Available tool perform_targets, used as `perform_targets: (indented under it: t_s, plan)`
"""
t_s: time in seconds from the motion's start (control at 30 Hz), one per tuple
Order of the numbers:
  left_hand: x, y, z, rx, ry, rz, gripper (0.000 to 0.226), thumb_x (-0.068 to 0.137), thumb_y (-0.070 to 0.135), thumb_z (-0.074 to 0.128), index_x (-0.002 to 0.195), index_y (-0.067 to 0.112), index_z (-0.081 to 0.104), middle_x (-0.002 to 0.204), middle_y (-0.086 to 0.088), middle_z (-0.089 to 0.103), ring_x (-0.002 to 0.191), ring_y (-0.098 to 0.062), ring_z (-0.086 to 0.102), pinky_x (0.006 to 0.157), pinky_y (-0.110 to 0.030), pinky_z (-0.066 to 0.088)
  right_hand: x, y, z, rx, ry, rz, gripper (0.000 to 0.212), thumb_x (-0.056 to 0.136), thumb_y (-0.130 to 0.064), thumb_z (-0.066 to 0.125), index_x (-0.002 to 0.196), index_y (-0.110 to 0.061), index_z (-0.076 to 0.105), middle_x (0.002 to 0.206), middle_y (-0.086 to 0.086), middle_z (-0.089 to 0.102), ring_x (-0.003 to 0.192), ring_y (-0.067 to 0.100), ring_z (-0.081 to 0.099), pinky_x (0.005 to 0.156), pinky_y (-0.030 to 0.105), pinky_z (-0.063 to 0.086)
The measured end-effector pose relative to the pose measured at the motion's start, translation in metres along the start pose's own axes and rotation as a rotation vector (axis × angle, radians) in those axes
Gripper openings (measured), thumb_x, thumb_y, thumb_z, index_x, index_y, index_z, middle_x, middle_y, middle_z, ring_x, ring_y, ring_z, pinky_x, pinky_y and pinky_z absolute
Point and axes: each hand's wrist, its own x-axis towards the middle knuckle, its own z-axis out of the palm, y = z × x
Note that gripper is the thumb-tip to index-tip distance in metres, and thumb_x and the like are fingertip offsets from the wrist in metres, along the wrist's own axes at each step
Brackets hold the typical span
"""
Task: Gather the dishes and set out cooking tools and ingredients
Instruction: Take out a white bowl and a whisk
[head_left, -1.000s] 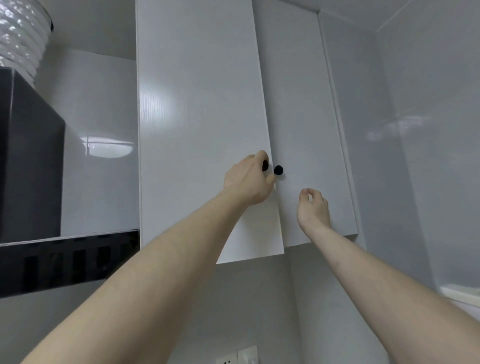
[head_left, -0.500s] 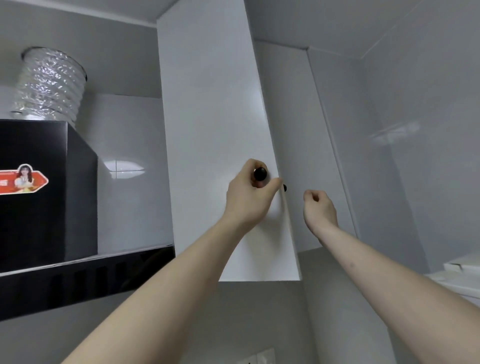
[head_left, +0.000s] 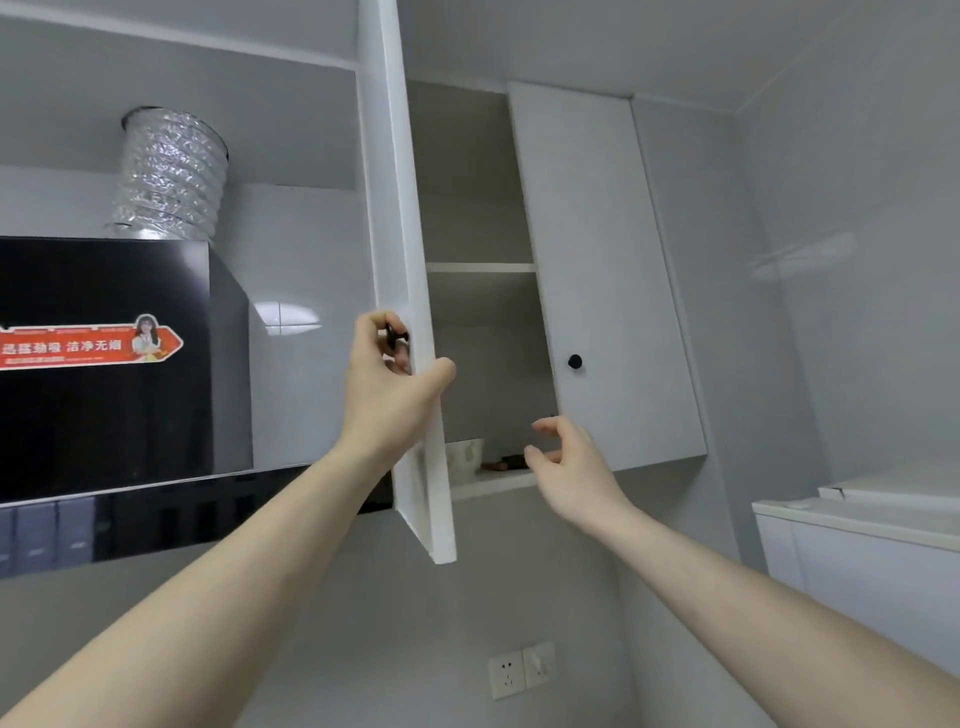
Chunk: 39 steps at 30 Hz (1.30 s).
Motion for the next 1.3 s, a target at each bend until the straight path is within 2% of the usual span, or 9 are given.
perform_targets:
  t_s: [0.17,0.3,0.43,0.57,0.63,0.77,0.83,1.13,1.3]
  plan:
    - [-0.008,0.014,-0.036,0.084,-0.070,-0.060,0.048,0.082,0.003,0.066,0.116,0.027,0.042,0.092,-0.003,0.047,0.065,-0.015,0.043,0.051,-0.018,0.044,-0.016,-0.015,0.021,0.004,-0.096,-0.013,0.036,0.099,-0.024,0.054,0.135,-0.024,0.047,0.136,-0.008,0.044,0.100,0.004,0.057,0.090,0.026,0.047]
    - [-0.024,0.014,-0.035,0.344,-0.105,-0.017,0.066,0.080,0.014,0.065,0.130,0.043,0.034,0.099,-0.006,0.052,0.073,-0.015,0.054,0.069,-0.032,0.056,-0.018,-0.013,0.029,-0.028,-0.132,-0.001,0.040,0.097,-0.020,0.054,0.137,-0.023,0.046,0.139,-0.007,0.043,0.115,0.011,0.054,0.101,0.029,0.044]
    - [-0.042,0.016,-0.029,0.786,0.041,0.310,0.085,0.070,0.011,0.067,0.144,0.030,0.031,0.128,0.001,0.037,0.115,-0.022,0.040,0.098,-0.035,0.041,-0.011,0.003,0.031,-0.094,-0.153,0.024,0.046,0.094,-0.019,0.056,0.139,-0.022,0.044,0.140,-0.004,0.043,0.108,0.014,0.055,0.094,0.030,0.046]
    - [-0.054,0.026,-0.004,1.025,-0.119,0.696,0.071,0.064,0.003,0.063,0.131,0.020,0.050,0.130,-0.003,0.041,0.115,-0.028,0.040,0.096,-0.033,0.034,0.015,0.025,0.026,-0.118,-0.151,0.091,0.053,0.088,-0.009,0.054,0.140,-0.016,0.045,0.143,0.004,0.046,0.125,0.023,0.053,0.104,0.035,0.044]
    - [-0.052,0.027,0.019,1.043,-0.234,0.608,0.057,0.069,0.005,0.060,0.122,0.021,0.051,0.126,0.000,0.041,0.110,-0.025,0.041,0.086,-0.032,0.039,0.033,0.032,0.021,-0.055,-0.126,0.169,0.056,0.086,-0.005,0.050,0.141,-0.012,0.046,0.145,0.008,0.048,0.132,0.025,0.049,0.108,0.037,0.042]
    - [-0.034,0.010,0.074,0.766,-0.304,-0.060,0.044,0.080,0.010,0.049,0.122,0.022,0.048,0.129,0.003,0.034,0.118,-0.020,0.036,0.093,-0.038,0.046,0.059,0.047,0.013,-0.007,-0.070,0.239,0.054,0.086,-0.003,0.049,0.140,-0.011,0.048,0.144,0.007,0.051,0.130,0.026,0.051,0.104,0.037,0.045]
    - [-0.026,-0.011,0.102,0.592,-0.221,-0.248,0.042,0.081,0.011,0.045,0.122,0.022,0.050,0.132,0.002,0.034,0.123,-0.021,0.037,0.098,-0.040,0.046,0.068,0.059,0.013,0.012,-0.050,0.256,0.053,0.086,-0.004,0.049,0.138,-0.012,0.050,0.141,0.008,0.053,0.127,0.027,0.052,0.102,0.037,0.046]
    - [-0.002,-0.161,0.127,0.600,0.159,-0.604,0.033,0.090,0.015,0.056,0.123,0.014,0.057,0.144,-0.013,0.041,0.133,-0.032,0.044,0.106,-0.038,0.038,0.100,0.107,0.036,0.016,0.013,0.151,0.051,0.081,0.005,0.040,0.109,-0.027,0.069,0.113,-0.009,0.069,0.106,0.016,0.063,0.087,0.026,0.049]
    - [0.014,-0.211,0.123,0.756,0.149,-0.529,0.041,0.092,0.019,0.058,0.132,0.014,0.055,0.145,-0.015,0.041,0.130,-0.036,0.047,0.105,-0.040,0.039,0.143,0.121,0.060,-0.160,-0.102,0.043,0.047,0.088,-0.004,0.050,0.128,-0.027,0.060,0.130,-0.002,0.063,0.116,0.024,0.061,0.093,0.031,0.050]
